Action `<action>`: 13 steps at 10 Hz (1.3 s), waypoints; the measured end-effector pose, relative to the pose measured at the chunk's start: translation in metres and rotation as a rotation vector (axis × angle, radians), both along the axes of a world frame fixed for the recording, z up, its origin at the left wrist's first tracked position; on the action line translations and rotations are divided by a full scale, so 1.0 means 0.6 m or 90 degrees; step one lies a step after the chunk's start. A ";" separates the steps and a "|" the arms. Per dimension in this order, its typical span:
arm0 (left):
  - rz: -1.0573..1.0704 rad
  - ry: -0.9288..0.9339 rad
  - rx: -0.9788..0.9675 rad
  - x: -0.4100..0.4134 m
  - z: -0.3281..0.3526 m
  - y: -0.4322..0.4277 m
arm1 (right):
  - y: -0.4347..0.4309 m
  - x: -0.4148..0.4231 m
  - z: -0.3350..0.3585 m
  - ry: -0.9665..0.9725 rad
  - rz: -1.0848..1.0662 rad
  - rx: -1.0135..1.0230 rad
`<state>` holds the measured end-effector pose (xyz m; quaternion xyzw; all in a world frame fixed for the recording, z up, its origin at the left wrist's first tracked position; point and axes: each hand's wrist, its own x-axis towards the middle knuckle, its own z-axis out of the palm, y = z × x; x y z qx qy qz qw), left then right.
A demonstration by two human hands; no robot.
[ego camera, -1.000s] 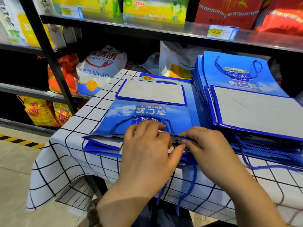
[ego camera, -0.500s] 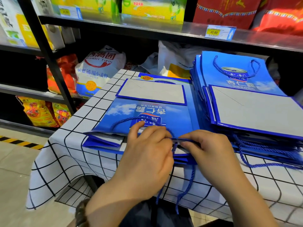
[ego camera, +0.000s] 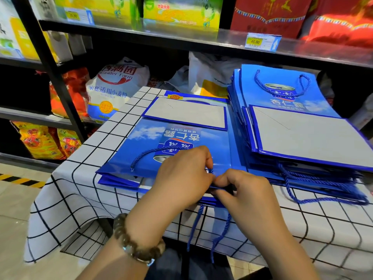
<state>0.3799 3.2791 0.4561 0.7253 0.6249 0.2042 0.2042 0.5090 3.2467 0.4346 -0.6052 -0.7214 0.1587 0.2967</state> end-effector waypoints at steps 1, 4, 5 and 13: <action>0.040 0.017 0.050 -0.001 0.000 0.013 | -0.004 0.000 -0.002 -0.003 0.016 0.008; -0.149 0.056 0.113 -0.046 -0.004 -0.016 | -0.008 0.002 -0.012 0.006 -0.047 0.078; -0.187 0.068 0.055 -0.054 -0.010 -0.033 | -0.007 0.001 -0.010 -0.035 -0.102 0.061; 0.115 -0.235 0.584 -0.062 0.080 -0.050 | -0.005 -0.106 0.009 0.241 0.203 0.104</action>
